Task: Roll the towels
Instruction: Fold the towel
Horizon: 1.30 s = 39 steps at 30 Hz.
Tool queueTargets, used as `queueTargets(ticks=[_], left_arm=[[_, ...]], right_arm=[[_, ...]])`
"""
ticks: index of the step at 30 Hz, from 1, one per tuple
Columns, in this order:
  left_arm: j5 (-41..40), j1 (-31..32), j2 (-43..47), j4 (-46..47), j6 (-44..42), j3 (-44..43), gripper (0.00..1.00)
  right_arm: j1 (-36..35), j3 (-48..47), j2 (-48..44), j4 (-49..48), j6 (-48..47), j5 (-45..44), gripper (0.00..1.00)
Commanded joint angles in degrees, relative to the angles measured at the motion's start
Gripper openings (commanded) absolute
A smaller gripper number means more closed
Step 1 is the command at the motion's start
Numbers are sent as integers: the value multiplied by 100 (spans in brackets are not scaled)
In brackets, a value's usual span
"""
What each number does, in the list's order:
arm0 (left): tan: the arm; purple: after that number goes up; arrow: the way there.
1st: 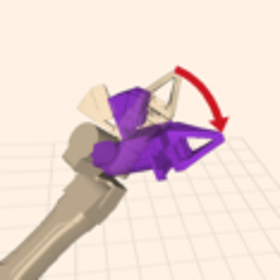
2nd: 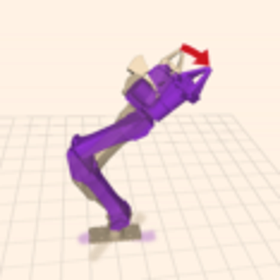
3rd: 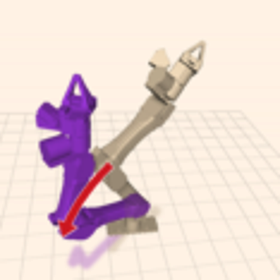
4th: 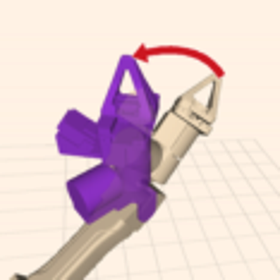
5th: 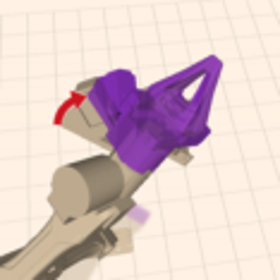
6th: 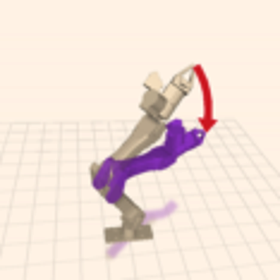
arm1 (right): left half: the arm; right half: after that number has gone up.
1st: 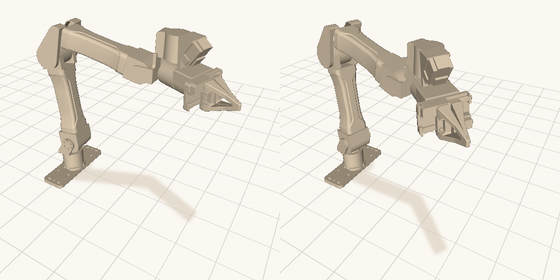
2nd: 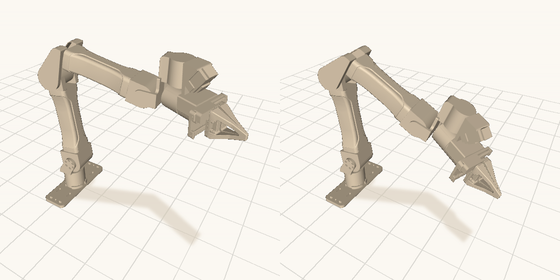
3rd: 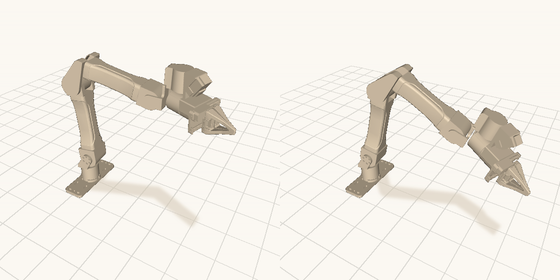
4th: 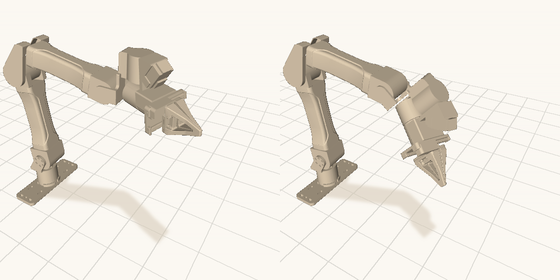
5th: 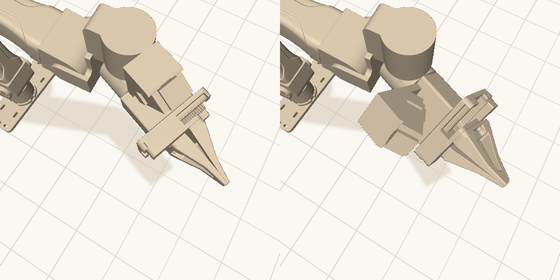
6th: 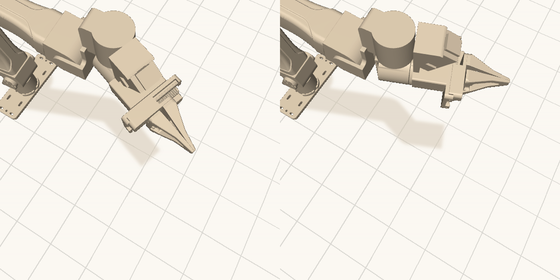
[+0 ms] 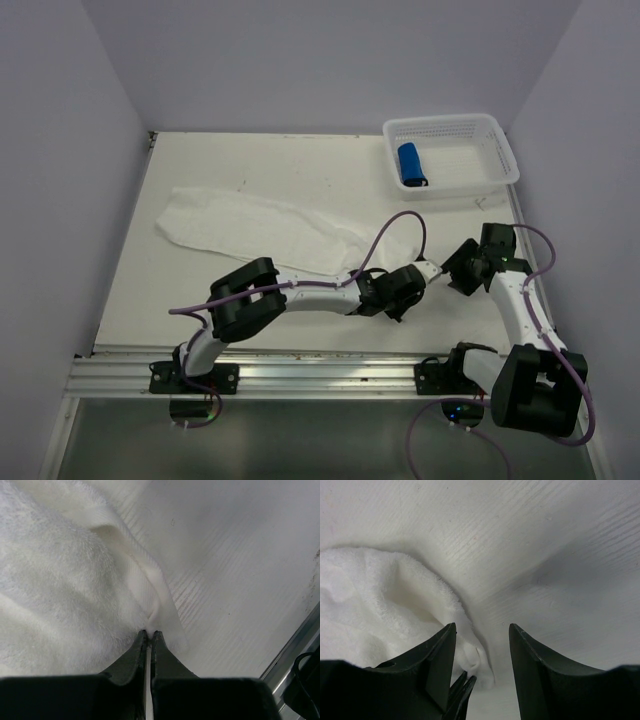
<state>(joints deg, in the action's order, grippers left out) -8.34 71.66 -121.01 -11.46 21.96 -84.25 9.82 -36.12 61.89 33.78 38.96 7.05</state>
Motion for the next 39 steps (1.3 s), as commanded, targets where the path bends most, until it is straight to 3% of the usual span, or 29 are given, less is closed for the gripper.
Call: queueTargets(ticks=[1, 13, 23, 26, 29, 32, 35, 39], left_arm=[[-273, 15, 262, -207, 46, -250, 0], [-731, -11, 798, -453, 107, -557, 0], [-1240, -152, 1281, -488, 520, -566, 0], [-1424, -170, 1360, -524, 616, -558, 0], [-1662, -170, 1448, -585, 696, -558, 0], [-1951, -170, 1519, -673, 749, -593, 0], [-2215, -170, 1563, -734, 697, -619, 0], [-2541, -178, 1519, -840, 547, -681, 0]], right_arm=[[46, -141, -19, -73, -90, 121, 50], [46, -299, -309, 6, -152, 95, 50], [46, -115, -353, -231, -205, 568, 19], [46, -18, -291, -407, -108, 832, 13], [46, 157, -221, -741, 41, 1140, 15], [37, 254, -142, -995, 68, 1281, 24], [37, 272, -11, -1207, 77, 1456, 28], [-77, 97, 201, -1427, 59, 1554, 26]])
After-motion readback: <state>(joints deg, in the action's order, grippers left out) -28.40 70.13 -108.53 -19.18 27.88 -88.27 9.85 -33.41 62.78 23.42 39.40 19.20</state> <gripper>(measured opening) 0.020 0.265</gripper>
